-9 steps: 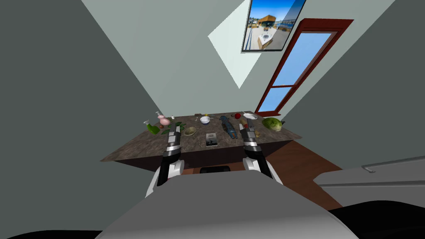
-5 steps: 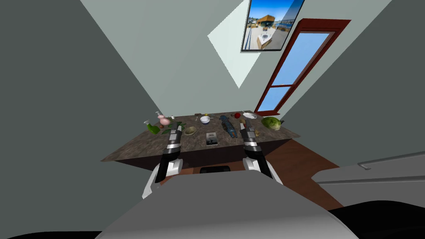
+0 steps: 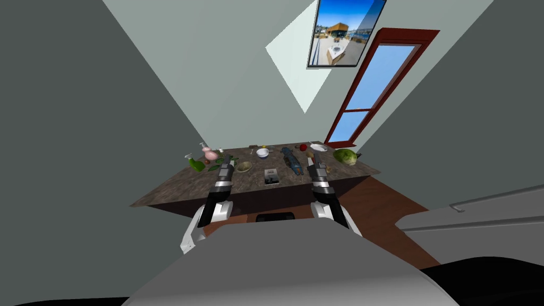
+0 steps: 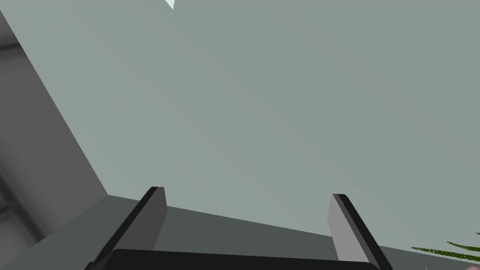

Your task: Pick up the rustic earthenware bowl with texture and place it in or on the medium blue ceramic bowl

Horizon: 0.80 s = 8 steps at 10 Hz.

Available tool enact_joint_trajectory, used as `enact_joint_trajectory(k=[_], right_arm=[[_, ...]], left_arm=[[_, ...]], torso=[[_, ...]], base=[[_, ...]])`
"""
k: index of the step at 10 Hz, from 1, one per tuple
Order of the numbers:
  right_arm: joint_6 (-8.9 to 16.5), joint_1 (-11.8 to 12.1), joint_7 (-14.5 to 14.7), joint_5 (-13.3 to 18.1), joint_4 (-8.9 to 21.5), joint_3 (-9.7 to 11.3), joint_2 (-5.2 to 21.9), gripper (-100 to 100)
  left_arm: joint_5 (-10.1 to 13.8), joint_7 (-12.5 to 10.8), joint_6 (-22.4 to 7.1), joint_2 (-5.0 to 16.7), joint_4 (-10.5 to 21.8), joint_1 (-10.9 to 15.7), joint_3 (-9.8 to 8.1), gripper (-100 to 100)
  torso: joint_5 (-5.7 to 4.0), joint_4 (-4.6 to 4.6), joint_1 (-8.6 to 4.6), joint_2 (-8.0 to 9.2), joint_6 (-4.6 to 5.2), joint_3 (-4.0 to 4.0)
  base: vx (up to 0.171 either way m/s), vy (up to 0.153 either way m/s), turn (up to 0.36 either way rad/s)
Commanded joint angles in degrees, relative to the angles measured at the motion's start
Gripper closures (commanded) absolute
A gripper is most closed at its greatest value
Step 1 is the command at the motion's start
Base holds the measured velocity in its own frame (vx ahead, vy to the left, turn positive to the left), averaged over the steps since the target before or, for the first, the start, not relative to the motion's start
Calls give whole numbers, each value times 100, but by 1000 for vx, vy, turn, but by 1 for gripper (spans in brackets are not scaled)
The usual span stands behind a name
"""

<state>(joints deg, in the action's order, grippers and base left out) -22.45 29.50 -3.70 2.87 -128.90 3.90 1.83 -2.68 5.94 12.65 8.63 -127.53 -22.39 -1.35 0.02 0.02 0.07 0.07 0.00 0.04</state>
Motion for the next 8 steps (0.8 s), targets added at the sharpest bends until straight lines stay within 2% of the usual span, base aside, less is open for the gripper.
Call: enact_joint_trajectory(k=[1, 2, 3, 4, 5, 6, 7, 8], right_arm=[[0, 0, 0, 0, 0, 0, 0, 0], [0, 0, 0, 0, 0, 0, 0, 0], [0, 0, 0, 0, 0, 0, 0, 0], [0, 0, 0, 0, 0, 0, 0, 0], [0, 0, 0, 0, 0, 0, 0, 0], [0, 0, 0, 0, 0, 0, 0, 0], [0, 0, 0, 0, 0, 0, 0, 0], [0, 0, 0, 0, 0, 0, 0, 0]], left_arm=[[9, -71, -286, 129, -27, 92, -9, -100], [9, -71, -315, 129, -27, 92, -9, -100], [22, -140, -549, 244, -39, 179, -20, -100], [22, -140, -590, 244, -39, 179, -20, -100], [39, -216, -822, 360, -47, 270, -34, -100], [39, -216, -879, 360, -47, 270, -34, -100], [61, -298, -1086, 477, -51, 364, -50, -100], [61, -298, -1181, 477, -51, 364, -50, -100]], torso=[[0, 0, 0, 0, 0, 0], [0, 0, 1, 0, 1, 0], [0, 0, 0, -1, 0, 0], [0, 0, 1, -1, 1, -1], [0, -1, -1, -2, 0, -1], [0, -1, 0, -2, 1, -1], [0, 0, 0, -2, 0, -1], [0, 0, 1, -1, 0, -1]], base=[[-22, 19, -32], [-17, 15, -17], [-18, 17, -35], [-16, 14, -21], [-18, 14, -41], [-17, 16, -22], [-19, 18, -42], [-18, 15, -24]])
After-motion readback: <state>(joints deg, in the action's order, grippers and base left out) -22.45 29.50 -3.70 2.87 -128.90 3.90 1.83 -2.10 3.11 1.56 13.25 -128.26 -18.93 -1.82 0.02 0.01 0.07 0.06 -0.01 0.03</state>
